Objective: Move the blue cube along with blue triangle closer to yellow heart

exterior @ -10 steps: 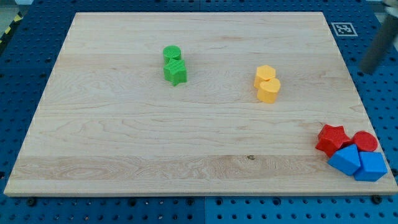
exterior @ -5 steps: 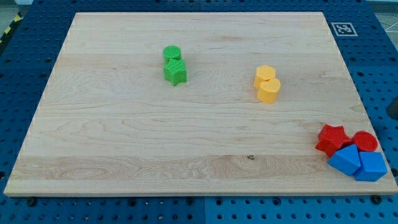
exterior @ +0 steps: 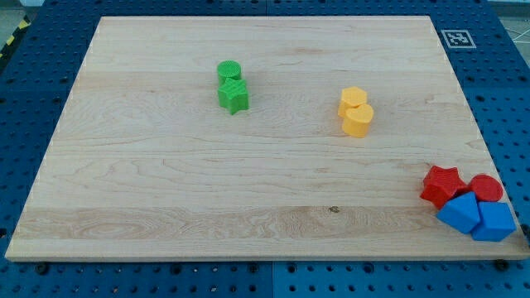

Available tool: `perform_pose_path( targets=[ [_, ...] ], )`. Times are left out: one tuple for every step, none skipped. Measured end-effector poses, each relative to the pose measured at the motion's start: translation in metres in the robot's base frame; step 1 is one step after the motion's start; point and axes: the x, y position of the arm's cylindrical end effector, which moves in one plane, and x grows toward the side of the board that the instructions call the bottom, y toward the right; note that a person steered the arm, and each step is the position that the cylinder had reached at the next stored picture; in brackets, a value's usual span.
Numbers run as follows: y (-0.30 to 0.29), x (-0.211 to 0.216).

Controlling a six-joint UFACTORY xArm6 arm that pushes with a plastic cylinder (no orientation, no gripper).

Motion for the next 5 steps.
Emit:
perform_pose_path(
  targets=[
    [0.0,0.0],
    [-0.014,0.0],
    [-0.04,0.0],
    [-0.067,-0.011],
    [-0.068,-0.012]
  ],
)
